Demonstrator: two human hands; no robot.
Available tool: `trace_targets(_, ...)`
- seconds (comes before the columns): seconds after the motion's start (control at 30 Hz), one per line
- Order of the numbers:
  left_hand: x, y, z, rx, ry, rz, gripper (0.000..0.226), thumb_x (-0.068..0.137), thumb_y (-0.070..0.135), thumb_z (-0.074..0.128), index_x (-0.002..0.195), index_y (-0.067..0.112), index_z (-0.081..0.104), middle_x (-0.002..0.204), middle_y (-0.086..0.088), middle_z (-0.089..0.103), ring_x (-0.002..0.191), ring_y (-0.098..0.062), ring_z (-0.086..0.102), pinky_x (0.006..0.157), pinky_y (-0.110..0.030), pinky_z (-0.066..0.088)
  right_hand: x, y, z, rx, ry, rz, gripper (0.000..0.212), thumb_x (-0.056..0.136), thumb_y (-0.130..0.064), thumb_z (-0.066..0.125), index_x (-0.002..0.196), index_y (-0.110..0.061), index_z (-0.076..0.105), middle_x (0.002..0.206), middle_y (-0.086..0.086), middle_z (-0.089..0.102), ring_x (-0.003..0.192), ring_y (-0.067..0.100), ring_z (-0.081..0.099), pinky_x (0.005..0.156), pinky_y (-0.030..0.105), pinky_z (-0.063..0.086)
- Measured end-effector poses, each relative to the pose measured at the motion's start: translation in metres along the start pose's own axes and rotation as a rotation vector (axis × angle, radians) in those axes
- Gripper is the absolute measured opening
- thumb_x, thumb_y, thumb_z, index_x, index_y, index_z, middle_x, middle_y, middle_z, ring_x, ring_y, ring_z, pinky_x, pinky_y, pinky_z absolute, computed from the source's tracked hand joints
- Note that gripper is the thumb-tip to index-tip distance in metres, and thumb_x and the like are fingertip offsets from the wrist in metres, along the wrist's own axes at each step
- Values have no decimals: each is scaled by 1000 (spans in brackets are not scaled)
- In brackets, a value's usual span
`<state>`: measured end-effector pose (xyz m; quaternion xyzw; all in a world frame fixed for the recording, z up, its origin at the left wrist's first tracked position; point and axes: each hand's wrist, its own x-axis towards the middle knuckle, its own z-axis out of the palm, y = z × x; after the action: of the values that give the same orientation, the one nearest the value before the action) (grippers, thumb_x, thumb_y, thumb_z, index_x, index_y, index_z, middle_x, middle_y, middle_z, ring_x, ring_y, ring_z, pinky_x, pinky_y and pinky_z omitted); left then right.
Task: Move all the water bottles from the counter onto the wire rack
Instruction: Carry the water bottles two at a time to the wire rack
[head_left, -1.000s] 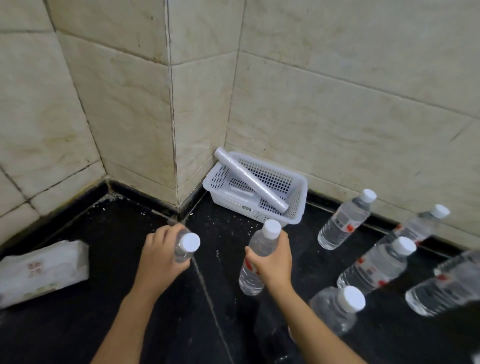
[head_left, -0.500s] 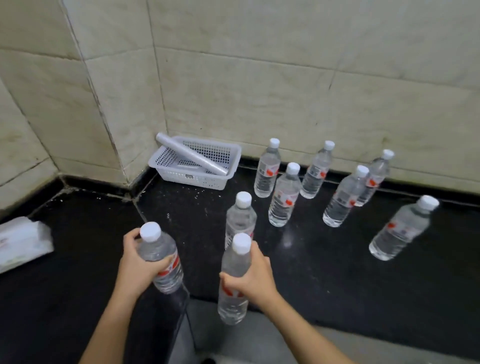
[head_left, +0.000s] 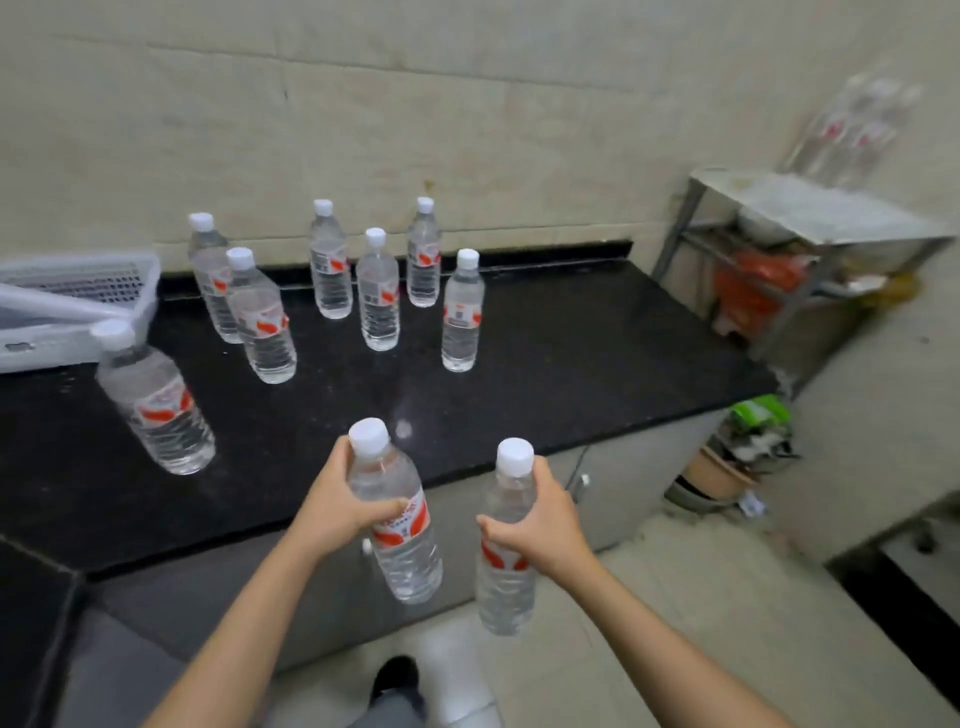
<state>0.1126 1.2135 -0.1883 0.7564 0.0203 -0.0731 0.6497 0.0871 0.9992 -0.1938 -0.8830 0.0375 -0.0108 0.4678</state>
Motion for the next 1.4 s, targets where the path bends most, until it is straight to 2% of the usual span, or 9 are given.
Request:
trace_targets(0.23,35,31,68,-54,-73,31,66,40,14,79,96,30,48,100,-1,62,90,-14,62,70,-24,49,19,26,-78,-72,96,19,46,44,-51,65,81,-40,40,88,-8,61,93,21,60,88,42,49)
trace_targets(0.37,74,49,97,-87,-60,33,59,61,-7,73,106,19,47,99,-4,62,94,-23,62,72,-32,50,41,35,-122,-19,142,56,49,58,-24,80,94,-27,46,86,-7,60,84,11,59,77,25,49)
trace_targets(0.5,120,75,126,-113,-120,48,65,63,-5,73,113,25,44,110,-6,59,101,-24,59,84,-42,49,80,36,-174,63,204,54,48,62,-14,80,92,-29,46,90,-6,58,84,0,56,74,19,45)
trace_targets(0.6,152,94,152,-159,-153,93,65,64,-5,72,114,23,43,108,-3,59,99,-21,59,79,-35,49,102,39,-203,60,278,45,51,60,-17,81,89,-37,43,91,-13,57,86,-2,56,74,17,44)
trace_targets(0.8,194,113,206,-219,-239,163,58,66,-6,70,110,22,44,99,3,59,90,-14,60,74,-32,49,114,68,-244,126,452,100,55,47,-35,75,94,-33,47,96,1,62,90,14,61,79,28,51)
trace_targets(0.93,209,114,251,-222,-271,134,52,68,-7,68,107,19,46,96,0,61,87,-18,61,73,-34,51,102,94,-273,185,587,159,49,64,-8,80,97,-26,48,93,-2,62,84,9,60,73,23,49)
trace_targets(1.03,216,111,290,-180,-306,111,54,65,-7,71,106,19,48,100,-6,61,91,-24,62,73,-36,51,89,114,-302,204,666,185,48,58,-14,77,93,-29,49,89,-11,59,81,0,57,69,17,46)
trace_targets(1.17,220,115,343,-128,-362,127,52,62,-10,72,98,22,52,95,-5,64,87,-23,64,72,-34,50,77,149,-349,222,730,223,47,67,3,76,100,-19,50,89,-9,60,82,5,59,70,20,49)
trace_targets(1.4,226,171,464,-174,-431,248,50,60,-5,75,88,29,51,91,-2,64,84,-21,63,69,-32,50,81,212,-463,235,758,159,49,57,-13,80,93,-28,50,90,-9,62,81,5,61,68,18,49)
